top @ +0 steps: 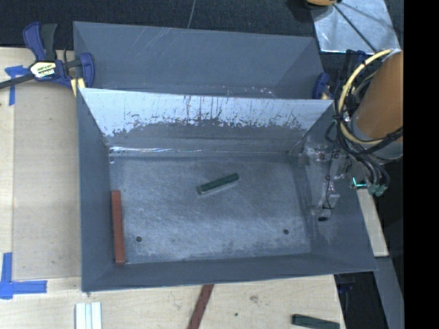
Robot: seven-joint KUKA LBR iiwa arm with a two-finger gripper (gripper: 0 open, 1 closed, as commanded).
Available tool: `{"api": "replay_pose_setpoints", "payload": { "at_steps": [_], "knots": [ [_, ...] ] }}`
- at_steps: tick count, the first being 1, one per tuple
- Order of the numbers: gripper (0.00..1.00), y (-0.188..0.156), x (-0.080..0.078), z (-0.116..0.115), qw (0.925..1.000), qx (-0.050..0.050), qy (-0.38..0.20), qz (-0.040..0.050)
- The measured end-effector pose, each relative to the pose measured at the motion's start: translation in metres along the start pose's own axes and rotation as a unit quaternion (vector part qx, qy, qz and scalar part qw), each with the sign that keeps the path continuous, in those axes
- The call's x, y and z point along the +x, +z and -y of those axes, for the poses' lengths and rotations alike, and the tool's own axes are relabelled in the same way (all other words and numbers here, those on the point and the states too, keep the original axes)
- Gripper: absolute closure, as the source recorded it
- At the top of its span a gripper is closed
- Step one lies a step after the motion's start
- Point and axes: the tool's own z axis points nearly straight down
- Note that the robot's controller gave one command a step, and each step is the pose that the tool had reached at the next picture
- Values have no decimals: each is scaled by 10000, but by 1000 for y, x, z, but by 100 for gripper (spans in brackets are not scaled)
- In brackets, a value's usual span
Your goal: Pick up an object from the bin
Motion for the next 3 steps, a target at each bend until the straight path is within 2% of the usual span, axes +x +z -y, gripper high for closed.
{"api": "replay_pose_setpoints", "payload": {
  "at_steps": [1,2,3],
  "knots": [
    [0,-5,-2,-1,10000,7,-15,44],
    [0,53,-8,-27,9999,12,-137,72],
    [0,72,-13,-38,9998,5,-176,25]
  ]
}}
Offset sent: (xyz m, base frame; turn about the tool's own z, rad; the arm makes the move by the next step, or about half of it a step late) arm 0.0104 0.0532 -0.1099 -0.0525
